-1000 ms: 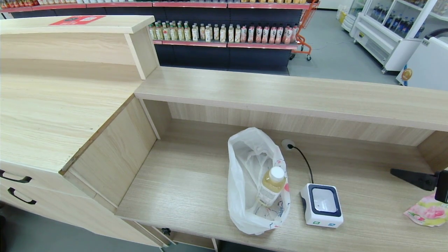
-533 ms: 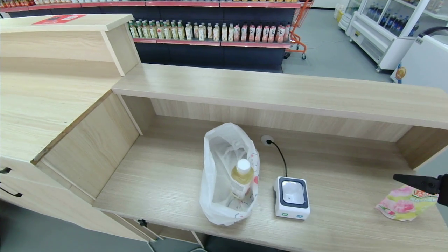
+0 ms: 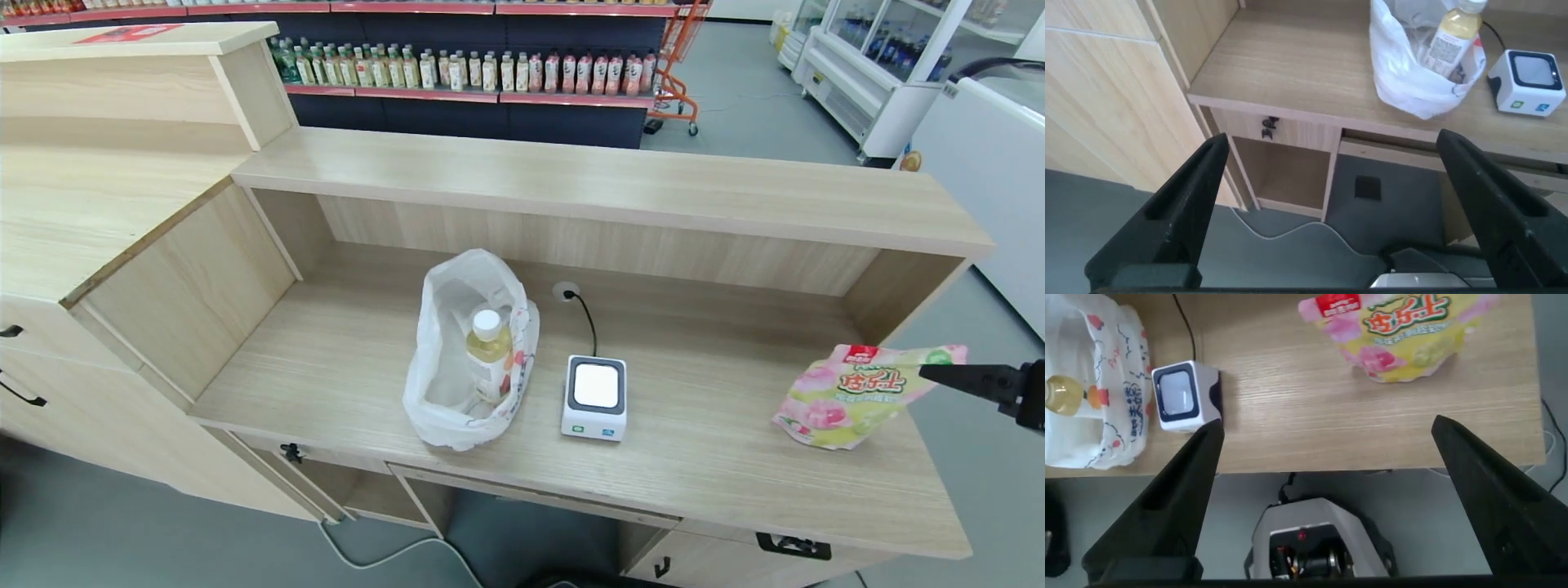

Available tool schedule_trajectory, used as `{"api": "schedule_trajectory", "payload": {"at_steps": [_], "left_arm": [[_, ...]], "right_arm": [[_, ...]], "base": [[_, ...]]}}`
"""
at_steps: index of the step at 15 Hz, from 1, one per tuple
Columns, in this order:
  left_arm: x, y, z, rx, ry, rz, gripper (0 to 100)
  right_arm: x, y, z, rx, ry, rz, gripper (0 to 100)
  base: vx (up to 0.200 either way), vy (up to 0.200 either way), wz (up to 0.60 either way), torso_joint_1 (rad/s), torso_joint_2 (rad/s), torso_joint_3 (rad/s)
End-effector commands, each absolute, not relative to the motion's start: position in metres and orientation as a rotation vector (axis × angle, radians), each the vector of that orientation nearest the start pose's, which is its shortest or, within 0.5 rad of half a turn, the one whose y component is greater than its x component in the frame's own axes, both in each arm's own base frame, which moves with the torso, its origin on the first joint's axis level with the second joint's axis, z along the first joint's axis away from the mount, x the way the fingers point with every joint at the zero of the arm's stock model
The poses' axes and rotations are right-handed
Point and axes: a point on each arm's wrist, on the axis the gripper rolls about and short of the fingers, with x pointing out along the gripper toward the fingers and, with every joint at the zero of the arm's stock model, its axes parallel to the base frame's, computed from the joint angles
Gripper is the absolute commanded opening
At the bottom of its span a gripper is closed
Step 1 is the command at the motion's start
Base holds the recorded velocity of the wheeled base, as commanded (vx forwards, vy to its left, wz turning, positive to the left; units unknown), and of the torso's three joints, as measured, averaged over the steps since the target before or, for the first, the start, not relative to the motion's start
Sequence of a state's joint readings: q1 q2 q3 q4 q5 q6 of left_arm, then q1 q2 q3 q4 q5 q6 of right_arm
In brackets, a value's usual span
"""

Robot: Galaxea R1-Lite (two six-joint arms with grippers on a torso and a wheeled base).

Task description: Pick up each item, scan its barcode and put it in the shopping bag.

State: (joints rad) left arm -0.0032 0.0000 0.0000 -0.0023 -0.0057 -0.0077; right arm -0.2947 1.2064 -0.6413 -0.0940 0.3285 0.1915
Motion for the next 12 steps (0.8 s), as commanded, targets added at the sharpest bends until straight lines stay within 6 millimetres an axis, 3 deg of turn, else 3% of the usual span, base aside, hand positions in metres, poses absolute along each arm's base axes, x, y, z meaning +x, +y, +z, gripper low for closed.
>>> {"api": "schedule_trajectory", "payload": {"at_steps": [1, 9, 12], "left_arm": [[-0.023, 0.0, 0.076, -0.008, -0.001, -0.011, 100], [-0.023, 0.0, 0.076, 0.0, -0.003, -0.012, 100], [-0.023, 0.0, 0.076, -0.002, -0.002, -0.011, 100]], "right_arm": [[0.18, -0.047, 0.206, 0.337, 0.462, -0.018, 100], [0.195, -0.06, 0.21, 0.477, 0.46, -0.119, 100], [0.193, -0.057, 0.207, 0.567, 0.493, -0.142, 100]], "base": [[0.0, 0.0, 0.0, 0.0, 0.0, 0.0], [0.2, -0.2, 0.0, 0.007, 0.0, 0.002], [0.0, 0.0, 0.0, 0.0, 0.0, 0.0]]}}
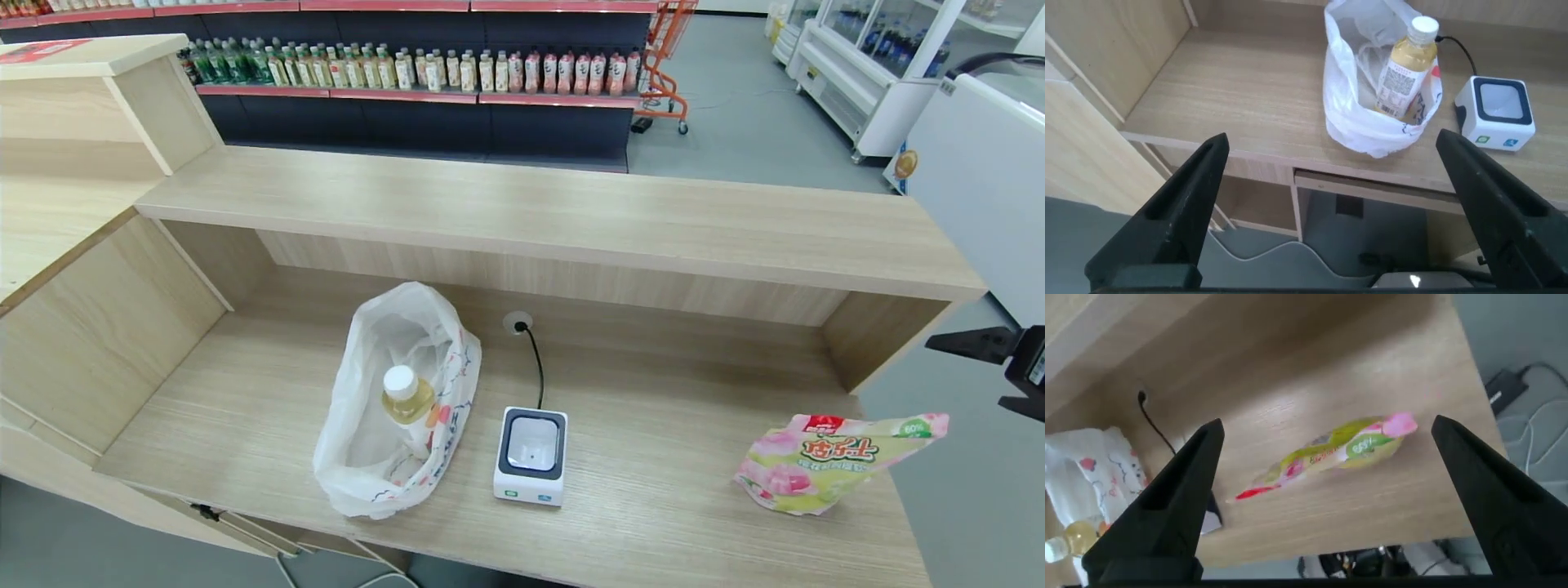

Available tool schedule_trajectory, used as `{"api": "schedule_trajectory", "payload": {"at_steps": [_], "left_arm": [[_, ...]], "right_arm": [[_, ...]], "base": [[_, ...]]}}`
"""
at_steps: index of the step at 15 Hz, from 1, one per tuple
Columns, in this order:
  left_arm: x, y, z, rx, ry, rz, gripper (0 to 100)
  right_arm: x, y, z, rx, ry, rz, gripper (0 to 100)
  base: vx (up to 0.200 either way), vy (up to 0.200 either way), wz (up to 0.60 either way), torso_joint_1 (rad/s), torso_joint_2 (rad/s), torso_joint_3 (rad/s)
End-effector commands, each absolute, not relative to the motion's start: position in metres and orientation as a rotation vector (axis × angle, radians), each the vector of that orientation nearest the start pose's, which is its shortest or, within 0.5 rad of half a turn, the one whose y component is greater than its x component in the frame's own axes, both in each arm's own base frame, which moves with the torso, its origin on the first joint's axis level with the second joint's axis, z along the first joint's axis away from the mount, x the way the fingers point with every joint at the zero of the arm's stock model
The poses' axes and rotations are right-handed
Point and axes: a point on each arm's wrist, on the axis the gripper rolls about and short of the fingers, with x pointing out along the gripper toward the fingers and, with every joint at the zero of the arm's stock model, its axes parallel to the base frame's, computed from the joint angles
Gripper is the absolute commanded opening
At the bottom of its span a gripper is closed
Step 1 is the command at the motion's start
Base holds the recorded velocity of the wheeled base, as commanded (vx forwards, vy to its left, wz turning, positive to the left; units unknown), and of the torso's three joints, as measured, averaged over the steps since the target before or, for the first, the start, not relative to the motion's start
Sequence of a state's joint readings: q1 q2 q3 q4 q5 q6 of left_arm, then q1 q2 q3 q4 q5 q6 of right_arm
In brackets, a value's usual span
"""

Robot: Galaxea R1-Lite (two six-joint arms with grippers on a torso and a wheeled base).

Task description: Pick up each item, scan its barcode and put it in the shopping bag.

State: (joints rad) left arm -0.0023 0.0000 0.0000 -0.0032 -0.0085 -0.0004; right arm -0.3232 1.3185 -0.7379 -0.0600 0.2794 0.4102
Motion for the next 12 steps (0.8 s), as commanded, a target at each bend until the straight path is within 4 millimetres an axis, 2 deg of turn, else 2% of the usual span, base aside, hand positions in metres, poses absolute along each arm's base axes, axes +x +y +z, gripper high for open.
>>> {"api": "schedule_trajectory", "payload": {"at_steps": [1, 3, 7, 10, 12], "left_arm": [[-0.023, 0.0, 0.076, -0.002, -0.002, -0.011, 100], [-0.023, 0.0, 0.076, -0.002, -0.002, -0.011, 100], [-0.023, 0.0, 0.076, -0.002, -0.003, -0.011, 100], [-0.023, 0.0, 0.076, -0.003, -0.002, -0.011, 100], [-0.023, 0.0, 0.076, -0.002, -0.002, -0.011, 100]], "right_arm": [[0.19, -0.055, 0.204, 0.617, 0.535, -0.172, 100], [0.186, -0.052, 0.201, 0.705, 0.599, -0.237, 100], [0.171, -0.044, 0.212, 0.757, 0.597, -0.239, 100], [0.182, -0.046, 0.199, 0.847, 0.655, -0.287, 100], [0.198, -0.05, 0.184, 0.85, 0.708, -0.36, 100]], "base": [[0.0, 0.0, 0.0, 0.0, 0.0, 0.0], [0.0, 0.0, 0.0, 0.0, 0.0, 0.0], [0.0, 0.0, 0.0, 0.0, 0.0, 0.0], [0.0, 0.0, 0.0, 0.0, 0.0, 0.0], [0.0, 0.0, 0.0, 0.0, 0.0, 0.0]]}}
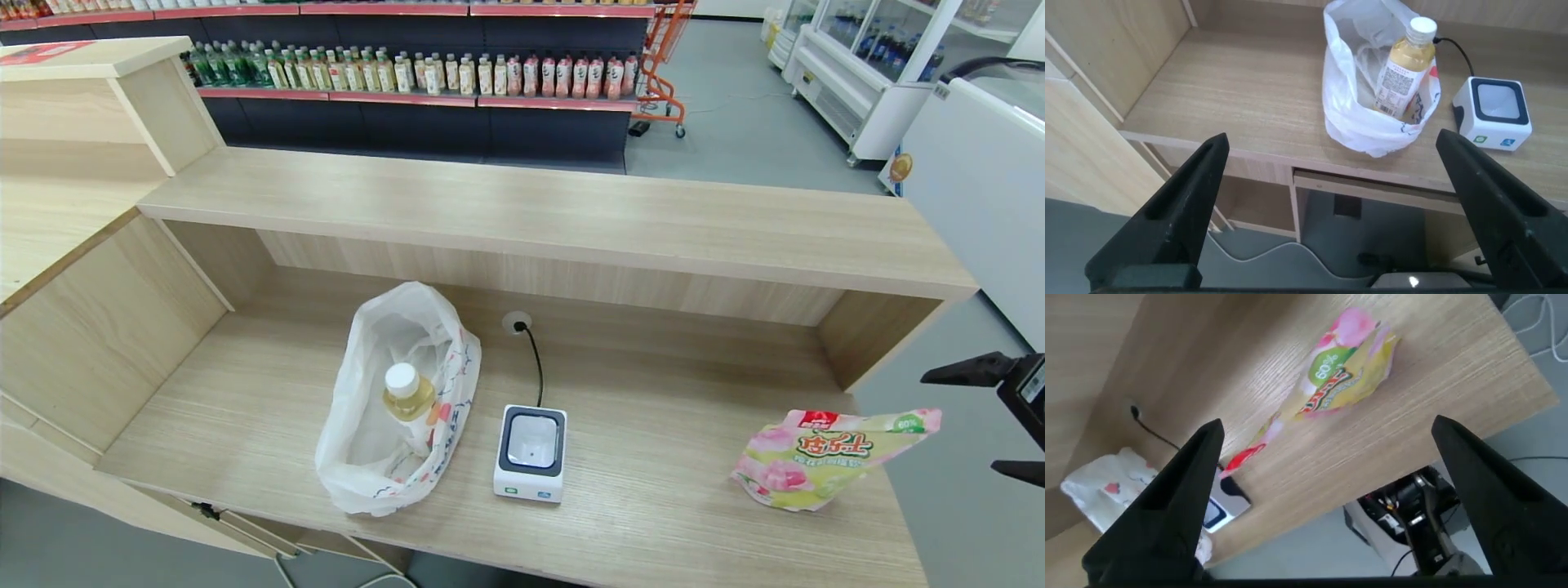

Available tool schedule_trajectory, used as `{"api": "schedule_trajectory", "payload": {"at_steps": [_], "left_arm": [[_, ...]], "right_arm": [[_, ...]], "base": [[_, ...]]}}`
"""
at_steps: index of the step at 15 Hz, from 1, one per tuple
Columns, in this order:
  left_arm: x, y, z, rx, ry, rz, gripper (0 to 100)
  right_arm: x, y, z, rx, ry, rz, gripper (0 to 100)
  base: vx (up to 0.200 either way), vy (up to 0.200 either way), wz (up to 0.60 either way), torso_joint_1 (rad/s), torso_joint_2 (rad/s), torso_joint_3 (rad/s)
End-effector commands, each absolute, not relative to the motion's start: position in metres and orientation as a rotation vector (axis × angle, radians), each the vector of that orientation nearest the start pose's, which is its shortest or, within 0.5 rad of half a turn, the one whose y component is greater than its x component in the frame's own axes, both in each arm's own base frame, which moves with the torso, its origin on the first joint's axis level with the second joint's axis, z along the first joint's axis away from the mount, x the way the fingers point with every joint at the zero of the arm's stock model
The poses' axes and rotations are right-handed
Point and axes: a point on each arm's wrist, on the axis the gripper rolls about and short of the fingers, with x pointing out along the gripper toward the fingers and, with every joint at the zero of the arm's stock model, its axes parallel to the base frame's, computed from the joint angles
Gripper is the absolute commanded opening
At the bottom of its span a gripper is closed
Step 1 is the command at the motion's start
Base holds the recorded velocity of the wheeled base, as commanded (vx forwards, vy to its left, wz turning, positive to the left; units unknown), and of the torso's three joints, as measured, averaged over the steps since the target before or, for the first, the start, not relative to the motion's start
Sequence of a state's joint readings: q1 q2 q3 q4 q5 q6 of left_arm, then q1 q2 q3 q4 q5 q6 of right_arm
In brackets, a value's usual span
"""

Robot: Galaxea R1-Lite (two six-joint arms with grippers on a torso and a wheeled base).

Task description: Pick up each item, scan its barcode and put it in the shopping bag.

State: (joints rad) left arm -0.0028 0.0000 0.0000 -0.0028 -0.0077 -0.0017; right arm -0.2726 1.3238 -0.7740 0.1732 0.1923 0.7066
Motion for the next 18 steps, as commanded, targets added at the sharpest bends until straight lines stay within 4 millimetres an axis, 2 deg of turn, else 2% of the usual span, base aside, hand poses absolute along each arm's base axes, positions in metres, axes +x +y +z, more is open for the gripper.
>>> {"api": "schedule_trajectory", "payload": {"at_steps": [1, 5, 7, 8, 9, 10, 16, 17, 18], "left_arm": [[-0.023, 0.0, 0.076, -0.002, -0.002, -0.011, 100], [-0.023, 0.0, 0.076, -0.003, -0.002, -0.011, 100], [-0.023, 0.0, 0.076, -0.002, -0.002, -0.011, 100], [-0.023, 0.0, 0.076, -0.002, -0.002, -0.011, 100], [-0.023, 0.0, 0.076, -0.002, -0.002, -0.011, 100], [-0.023, 0.0, 0.076, -0.002, -0.002, -0.011, 100], [-0.023, 0.0, 0.076, -0.002, -0.002, -0.011, 100], [-0.023, 0.0, 0.076, -0.002, -0.002, -0.011, 100], [-0.023, 0.0, 0.076, -0.002, -0.002, -0.011, 100]], "right_arm": [[0.208, -0.051, 0.173, 0.842, 0.746, -0.397, 100], [0.239, -0.044, 0.146, 0.801, 0.817, -0.401, 100], [0.263, -0.032, 0.115, 0.743, 0.876, -0.411, 100], [0.263, -0.032, 0.115, 0.743, 0.876, -0.411, 100], [0.268, -0.016, 0.088, 0.682, 0.933, -0.386, 100], [0.271, -0.011, 0.079, 0.668, 0.936, -0.375, 100], [0.3, -0.001, 0.062, 0.582, 0.847, -0.29, 100], [0.303, -0.001, 0.062, 0.584, 0.822, -0.279, 0], [0.304, -0.001, 0.059, 0.555, 0.824, -0.267, 0]], "base": [[0.0, 0.0, 0.0, 0.0, 0.0, 0.0], [0.0, 0.0, 0.0, 0.0, 0.0, 0.0], [0.0, 0.0, 0.0, 0.0, 0.0, 0.0], [0.0, 0.0, 0.0, 0.0, 0.0, 0.0], [0.0, 0.0, 0.0, 0.0, 0.0, 0.0], [0.0, 0.0, 0.0, 0.0, 0.0, 0.0], [0.0, 0.0, 0.0, 0.0, 0.0, 0.0], [0.0, 0.0, 0.0, 0.0, 0.0, 0.0], [0.0, 0.0, 0.0, 0.0, 0.0, 0.0]]}}
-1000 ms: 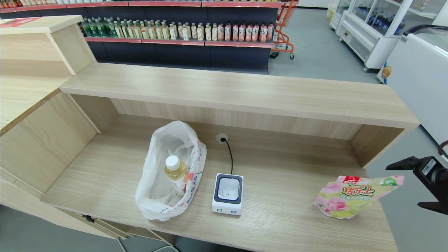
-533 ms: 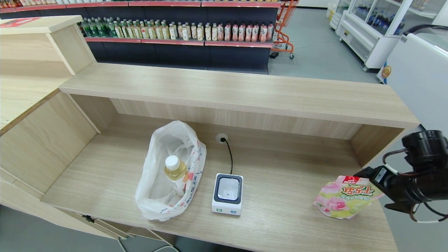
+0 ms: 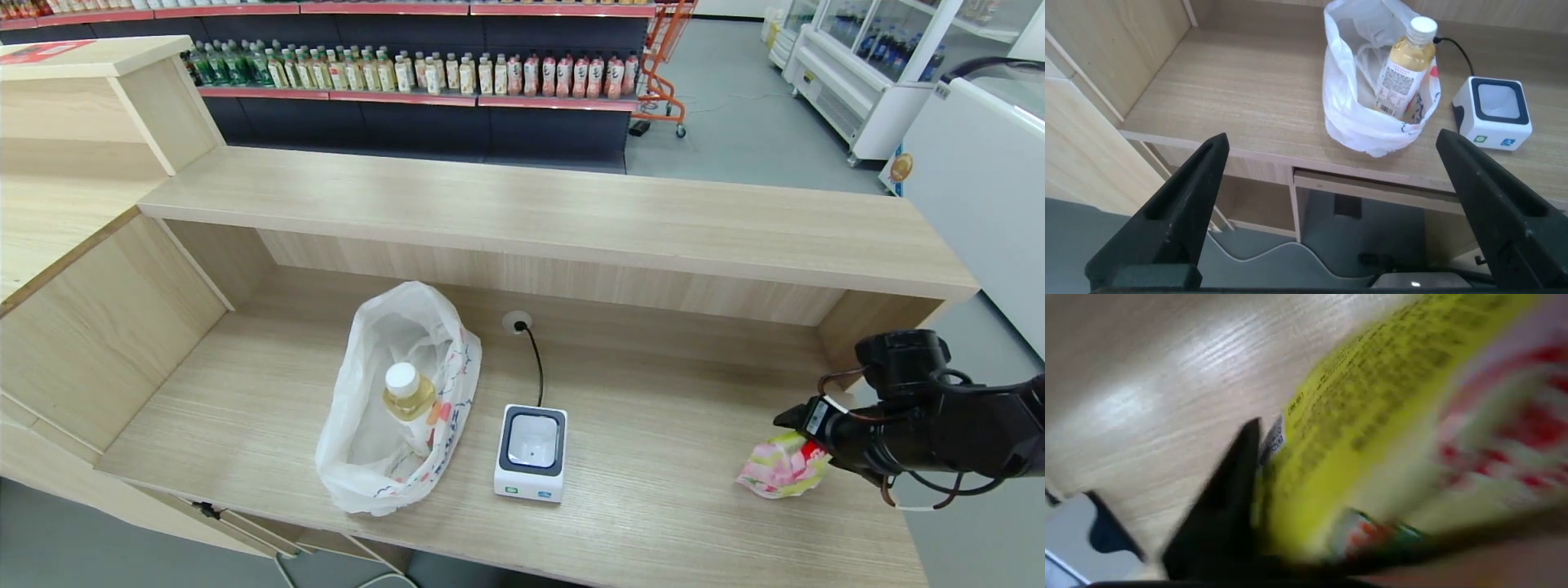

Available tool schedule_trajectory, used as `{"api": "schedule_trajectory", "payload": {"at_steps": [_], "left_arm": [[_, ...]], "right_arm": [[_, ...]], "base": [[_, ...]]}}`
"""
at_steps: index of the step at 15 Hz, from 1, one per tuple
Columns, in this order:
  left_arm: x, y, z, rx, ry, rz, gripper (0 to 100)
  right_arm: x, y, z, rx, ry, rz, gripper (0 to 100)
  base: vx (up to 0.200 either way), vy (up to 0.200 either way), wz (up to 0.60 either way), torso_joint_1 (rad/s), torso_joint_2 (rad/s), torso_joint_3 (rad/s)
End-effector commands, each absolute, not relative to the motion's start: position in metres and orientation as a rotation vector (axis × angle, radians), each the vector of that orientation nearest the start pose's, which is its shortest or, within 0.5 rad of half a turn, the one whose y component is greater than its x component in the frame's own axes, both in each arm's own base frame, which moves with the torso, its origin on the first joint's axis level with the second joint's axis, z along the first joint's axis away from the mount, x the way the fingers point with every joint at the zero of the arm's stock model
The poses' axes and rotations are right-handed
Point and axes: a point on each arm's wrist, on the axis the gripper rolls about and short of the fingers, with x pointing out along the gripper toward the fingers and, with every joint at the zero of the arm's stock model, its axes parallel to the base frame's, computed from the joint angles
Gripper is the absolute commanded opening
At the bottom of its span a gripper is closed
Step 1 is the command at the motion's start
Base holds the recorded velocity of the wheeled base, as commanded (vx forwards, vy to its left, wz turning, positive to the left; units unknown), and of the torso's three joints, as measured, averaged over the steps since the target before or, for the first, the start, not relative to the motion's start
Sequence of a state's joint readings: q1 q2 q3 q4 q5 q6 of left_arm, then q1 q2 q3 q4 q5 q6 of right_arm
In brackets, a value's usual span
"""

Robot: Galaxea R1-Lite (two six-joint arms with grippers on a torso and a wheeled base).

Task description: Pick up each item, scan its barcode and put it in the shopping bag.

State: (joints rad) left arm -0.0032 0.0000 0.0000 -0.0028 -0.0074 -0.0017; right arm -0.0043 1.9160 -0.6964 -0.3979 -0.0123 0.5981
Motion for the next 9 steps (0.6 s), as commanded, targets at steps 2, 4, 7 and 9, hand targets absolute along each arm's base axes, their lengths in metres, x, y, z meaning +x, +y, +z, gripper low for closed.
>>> {"api": "schedule_trajectory", "payload": {"at_steps": [2, 4, 7, 9], "left_arm": [[-0.023, 0.0, 0.076, -0.003, -0.002, -0.011, 100], [-0.023, 0.0, 0.076, -0.002, -0.002, -0.011, 100], [-0.023, 0.0, 0.076, -0.002, -0.002, -0.011, 100], [-0.023, 0.0, 0.076, -0.002, -0.002, -0.011, 100]], "right_arm": [[0.305, -0.001, 0.055, 0.478, 0.842, -0.235, 0], [0.305, -0.001, 0.057, 0.414, 0.833, -0.205, 0], [0.309, -0.006, 0.082, 0.192, 0.682, -0.087, 0], [0.302, -0.007, 0.107, 0.094, 0.593, 0.06, 0]], "base": [[0.0, 0.0, 0.0, 0.0, 0.0, 0.0], [0.0, 0.0, 0.0, 0.0, 0.0, 0.0], [0.0, 0.0, 0.0, 0.0, 0.0, 0.0], [0.0, 0.0, 0.0, 0.0, 0.0, 0.0]]}}
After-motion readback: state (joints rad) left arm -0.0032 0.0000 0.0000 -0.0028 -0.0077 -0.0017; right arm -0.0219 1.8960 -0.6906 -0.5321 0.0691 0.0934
